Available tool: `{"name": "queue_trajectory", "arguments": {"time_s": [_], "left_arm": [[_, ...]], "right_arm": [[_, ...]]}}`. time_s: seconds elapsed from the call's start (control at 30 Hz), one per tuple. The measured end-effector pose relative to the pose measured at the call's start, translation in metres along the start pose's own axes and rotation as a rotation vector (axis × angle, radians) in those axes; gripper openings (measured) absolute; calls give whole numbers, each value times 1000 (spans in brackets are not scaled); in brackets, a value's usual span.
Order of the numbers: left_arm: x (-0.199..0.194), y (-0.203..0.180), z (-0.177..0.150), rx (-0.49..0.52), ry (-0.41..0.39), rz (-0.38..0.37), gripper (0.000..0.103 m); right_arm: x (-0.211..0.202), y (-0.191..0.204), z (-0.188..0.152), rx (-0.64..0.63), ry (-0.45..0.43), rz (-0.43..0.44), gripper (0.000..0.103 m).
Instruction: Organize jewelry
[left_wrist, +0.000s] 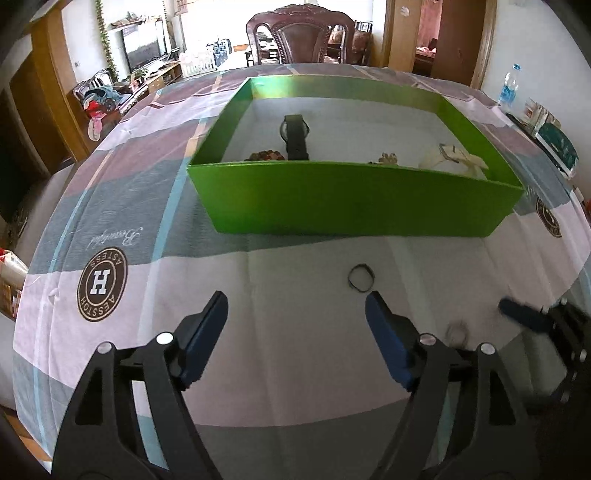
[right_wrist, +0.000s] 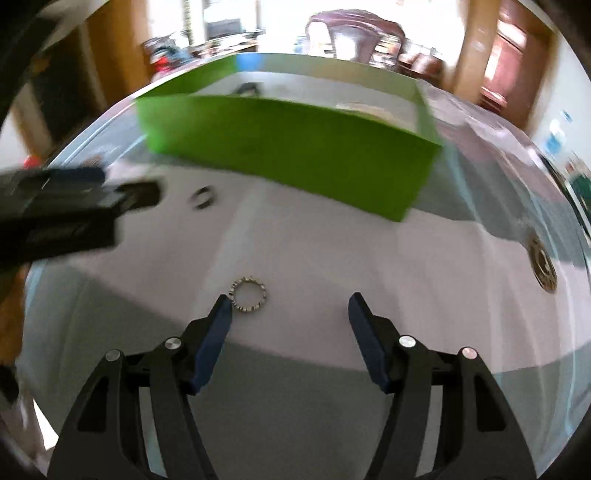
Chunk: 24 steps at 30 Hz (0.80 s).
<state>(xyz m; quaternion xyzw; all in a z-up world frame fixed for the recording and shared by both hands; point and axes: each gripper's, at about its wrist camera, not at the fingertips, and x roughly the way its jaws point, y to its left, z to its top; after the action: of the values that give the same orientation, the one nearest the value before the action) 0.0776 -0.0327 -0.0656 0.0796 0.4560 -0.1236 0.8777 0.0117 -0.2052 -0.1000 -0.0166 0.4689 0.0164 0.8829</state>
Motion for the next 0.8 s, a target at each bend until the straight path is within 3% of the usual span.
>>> {"name": "queue_trajectory", "arguments": {"time_s": [0.13, 0.4, 0.5, 0.57, 0.6, 0.67, 0.8], "left_arm": [[7, -10, -2, 43, 12, -10, 79], [36, -27, 8, 57, 40, -41, 77], [39, -26, 10, 47, 24, -53, 64], [38, -22, 11, 35, 11, -48, 46], [37, -19, 11, 25, 4, -43, 31], [37, -14, 11, 7, 1, -35, 18], [33, -9, 6, 3, 2, -26, 18]], "right_arm": [[1, -19, 1, 86, -10, 12, 64], [-3, -22, -1, 100, -17, 51, 64], [-3, -21, -2, 100, -19, 51, 65], [-3, -20, -1, 99, -21, 49, 65], [-3, -21, -2, 99, -21, 48, 65], [-4, -20, -2, 100, -21, 47, 65], [-4, -20, -3, 100, -19, 63, 65]]}}
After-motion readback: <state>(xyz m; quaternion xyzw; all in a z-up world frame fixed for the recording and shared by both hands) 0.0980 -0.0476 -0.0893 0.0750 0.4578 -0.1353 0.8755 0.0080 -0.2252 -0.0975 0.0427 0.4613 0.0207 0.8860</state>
